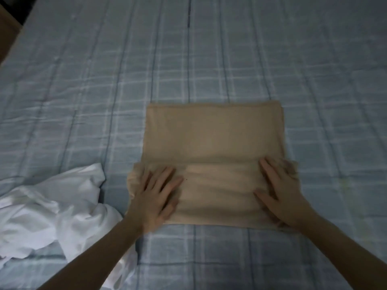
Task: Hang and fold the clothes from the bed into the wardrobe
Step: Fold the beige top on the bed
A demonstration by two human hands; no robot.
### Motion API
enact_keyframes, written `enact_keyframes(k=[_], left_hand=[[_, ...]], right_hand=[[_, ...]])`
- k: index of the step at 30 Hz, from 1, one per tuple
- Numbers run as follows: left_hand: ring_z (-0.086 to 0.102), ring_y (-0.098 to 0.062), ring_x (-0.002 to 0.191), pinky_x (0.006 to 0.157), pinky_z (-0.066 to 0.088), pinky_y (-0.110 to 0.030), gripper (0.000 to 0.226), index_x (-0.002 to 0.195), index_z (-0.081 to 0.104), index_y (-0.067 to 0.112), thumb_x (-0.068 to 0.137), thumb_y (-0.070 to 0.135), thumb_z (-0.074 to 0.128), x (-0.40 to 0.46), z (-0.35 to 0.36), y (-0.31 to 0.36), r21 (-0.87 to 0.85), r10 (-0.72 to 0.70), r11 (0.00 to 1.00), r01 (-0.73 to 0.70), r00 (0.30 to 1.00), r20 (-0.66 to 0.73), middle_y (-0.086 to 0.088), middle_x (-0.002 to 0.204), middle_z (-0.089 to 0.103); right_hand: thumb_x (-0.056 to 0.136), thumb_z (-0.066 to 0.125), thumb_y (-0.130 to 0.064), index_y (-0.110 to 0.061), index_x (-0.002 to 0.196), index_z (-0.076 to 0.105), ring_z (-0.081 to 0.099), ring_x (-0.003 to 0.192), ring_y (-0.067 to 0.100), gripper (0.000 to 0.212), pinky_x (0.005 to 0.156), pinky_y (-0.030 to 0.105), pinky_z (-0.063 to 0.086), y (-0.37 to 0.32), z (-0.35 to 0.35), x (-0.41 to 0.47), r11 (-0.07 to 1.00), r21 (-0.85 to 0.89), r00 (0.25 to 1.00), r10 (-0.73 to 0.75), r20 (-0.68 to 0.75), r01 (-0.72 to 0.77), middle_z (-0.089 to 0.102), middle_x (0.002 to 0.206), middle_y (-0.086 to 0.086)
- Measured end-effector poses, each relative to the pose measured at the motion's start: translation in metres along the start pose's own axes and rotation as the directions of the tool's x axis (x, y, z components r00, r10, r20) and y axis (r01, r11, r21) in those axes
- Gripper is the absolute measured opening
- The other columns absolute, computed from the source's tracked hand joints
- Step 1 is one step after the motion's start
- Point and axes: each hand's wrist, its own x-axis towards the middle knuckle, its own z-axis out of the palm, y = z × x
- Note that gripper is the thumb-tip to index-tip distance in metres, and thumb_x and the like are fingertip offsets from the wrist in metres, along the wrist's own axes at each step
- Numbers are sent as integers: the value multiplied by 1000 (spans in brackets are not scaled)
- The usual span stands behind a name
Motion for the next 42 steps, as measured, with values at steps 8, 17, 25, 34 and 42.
enact_keyframes(k=[8, 17, 25, 34, 42], left_hand=[[51, -26, 118, 103, 31, -40, 81, 140, 48, 17, 61, 30, 62, -56, -6, -6, 57, 71, 995, -77, 992, 103, -1, 139, 47], [56, -33, 123, 92, 54, -44, 66, 138, 49, 16, 72, 12, 41, -33, -27, -19, 49, 43, 997, -52, 985, 167, -7, 139, 55], [55, -9, 117, 97, 40, -20, 52, 124, 64, 38, 81, 26, 37, -35, -73, -2, -190, -96, 959, 209, 874, 476, 17, 126, 61], [64, -19, 74, 54, 42, -16, 16, 73, 68, 20, 78, 19, 52, 27, -114, -32, -372, -393, 768, 522, 842, 369, 2, 73, 67], [58, -18, 77, 66, 41, -25, 18, 93, 69, 14, 91, 12, 51, 104, -108, -55, -444, -599, 696, 564, 797, 74, -4, 88, 67]], right_hand=[[49, 63, -40, -23, 146, 34, 42, 128, 29, 103, 103, 37, 29, 19, -27, -62, 923, -203, 911, -249, 329, 326, 42, 144, 10], [100, 26, -43, -13, 121, 65, 58, 113, 23, 54, 93, 34, 44, 10, -15, -60, 964, -123, 970, -227, 91, 237, 64, 125, 9], [87, 42, -40, -37, 85, 69, 62, 76, -3, 28, 64, 8, 41, -2, -68, -64, 983, 182, 901, -44, 432, -39, 67, 82, -24], [70, 59, -22, 6, 65, 62, 53, 60, 23, 28, 58, 28, 39, 8, -107, 28, 846, 330, 845, 230, 482, -418, 59, 62, 20], [82, 66, -17, -16, 91, 66, 57, 79, 21, 9, 66, 27, 41, 10, -102, 114, 893, 221, 917, 398, 20, -392, 66, 88, 4]])
